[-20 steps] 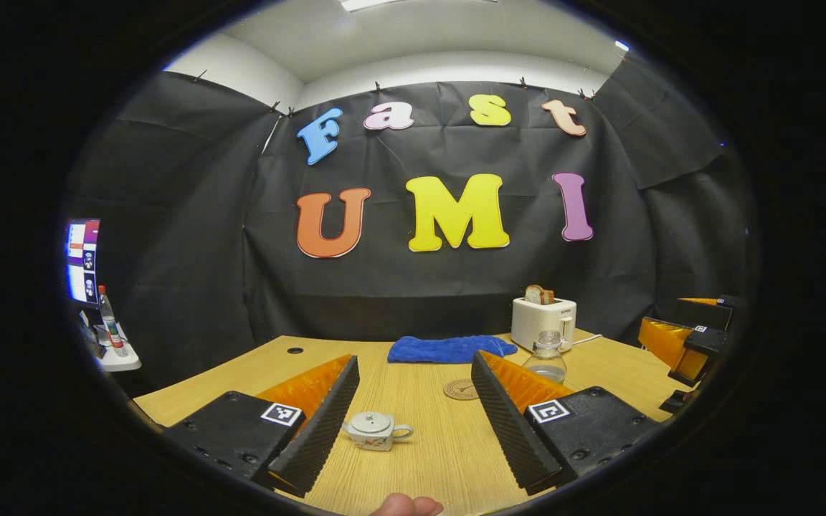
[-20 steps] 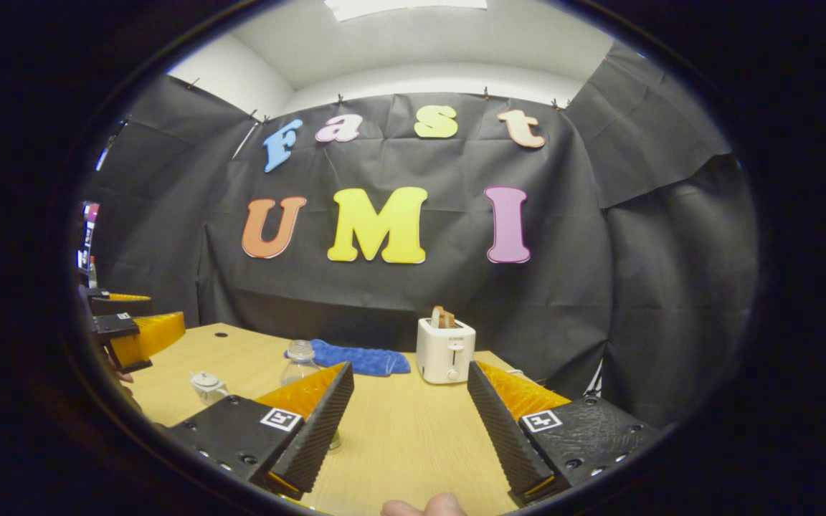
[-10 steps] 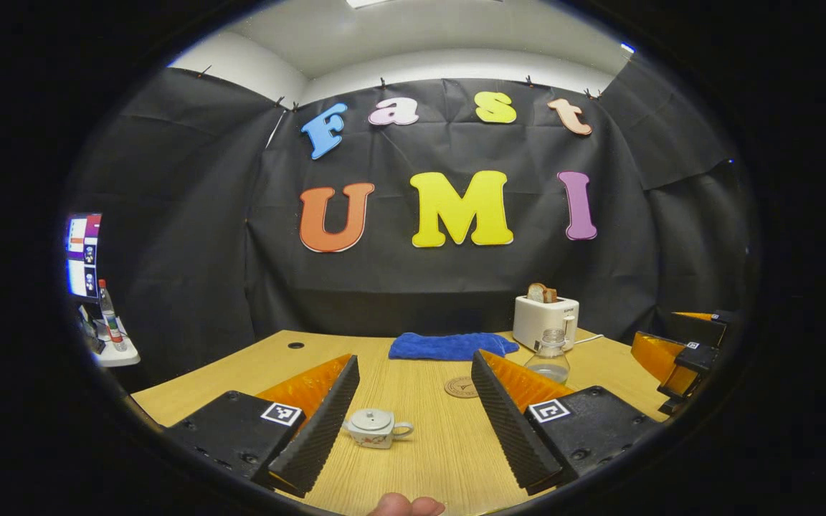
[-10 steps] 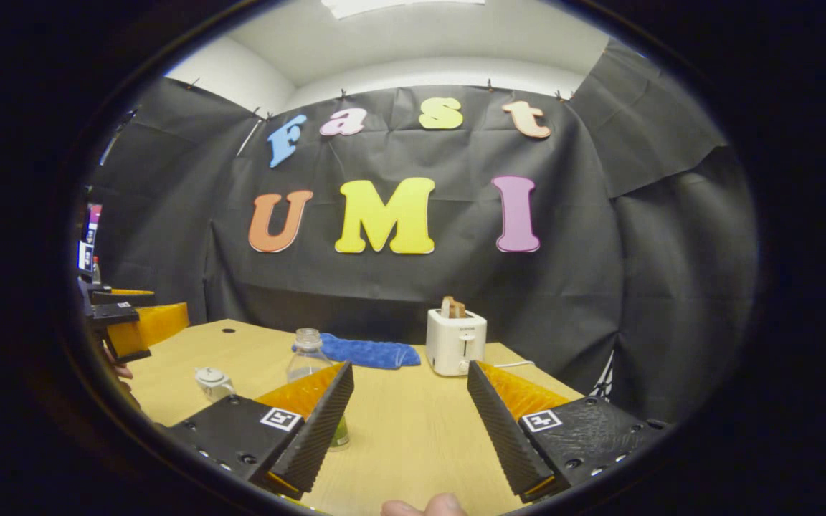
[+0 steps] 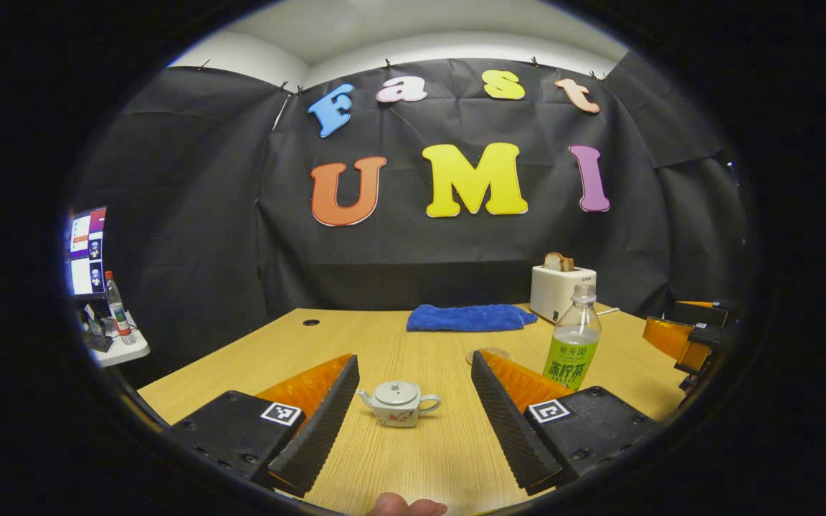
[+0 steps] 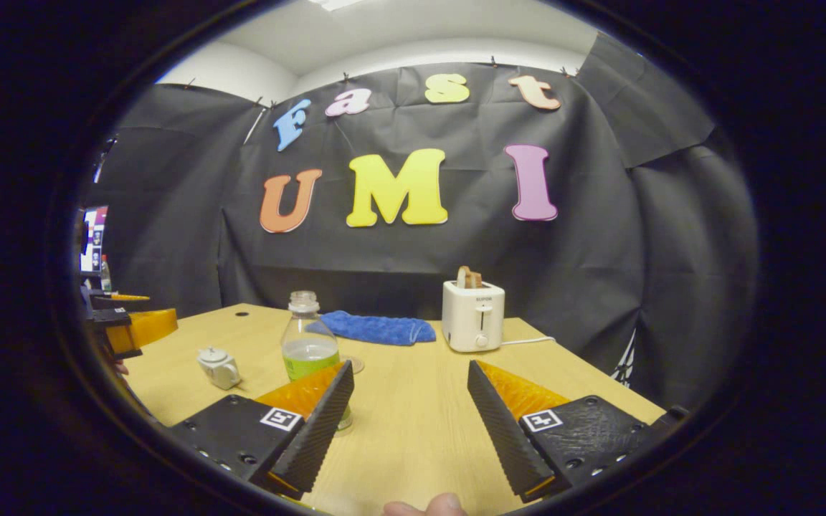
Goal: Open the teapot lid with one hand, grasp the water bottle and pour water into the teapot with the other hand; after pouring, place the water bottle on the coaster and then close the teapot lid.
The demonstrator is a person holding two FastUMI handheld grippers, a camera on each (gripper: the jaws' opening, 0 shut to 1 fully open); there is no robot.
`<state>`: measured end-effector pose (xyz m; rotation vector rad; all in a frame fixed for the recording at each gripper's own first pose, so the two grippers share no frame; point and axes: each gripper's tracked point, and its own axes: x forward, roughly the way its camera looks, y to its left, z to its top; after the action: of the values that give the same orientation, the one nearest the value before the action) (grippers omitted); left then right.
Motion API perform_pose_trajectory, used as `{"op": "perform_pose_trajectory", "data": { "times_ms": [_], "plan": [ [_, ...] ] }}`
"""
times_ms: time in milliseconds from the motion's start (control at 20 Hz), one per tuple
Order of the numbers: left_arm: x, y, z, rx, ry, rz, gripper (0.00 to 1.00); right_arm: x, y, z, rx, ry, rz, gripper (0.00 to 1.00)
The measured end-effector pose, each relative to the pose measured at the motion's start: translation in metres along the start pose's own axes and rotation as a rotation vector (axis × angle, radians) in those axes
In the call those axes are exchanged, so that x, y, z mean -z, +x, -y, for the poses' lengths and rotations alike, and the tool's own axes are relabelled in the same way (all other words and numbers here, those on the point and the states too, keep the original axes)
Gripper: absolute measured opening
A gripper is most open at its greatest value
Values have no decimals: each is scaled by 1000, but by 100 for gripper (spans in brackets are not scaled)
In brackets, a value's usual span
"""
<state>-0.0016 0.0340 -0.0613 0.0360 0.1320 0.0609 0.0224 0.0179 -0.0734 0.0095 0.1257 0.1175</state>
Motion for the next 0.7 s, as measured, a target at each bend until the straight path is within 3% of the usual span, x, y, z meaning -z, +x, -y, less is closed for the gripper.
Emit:
{"op": "perform_pose_trajectory", "data": {
  "times_ms": [300,450,700],
  "plan": [
    [15,28,-1,26,-47,-37,98,14,2,6,7,-10,-23,97],
    [29,50,-1,47,-60,-114,90,18,4,10,9,-19,-32,96],
    [49,81,-16,10,-57,-201,74,24,12,23,31,-16,-56,95]
  ]
}}
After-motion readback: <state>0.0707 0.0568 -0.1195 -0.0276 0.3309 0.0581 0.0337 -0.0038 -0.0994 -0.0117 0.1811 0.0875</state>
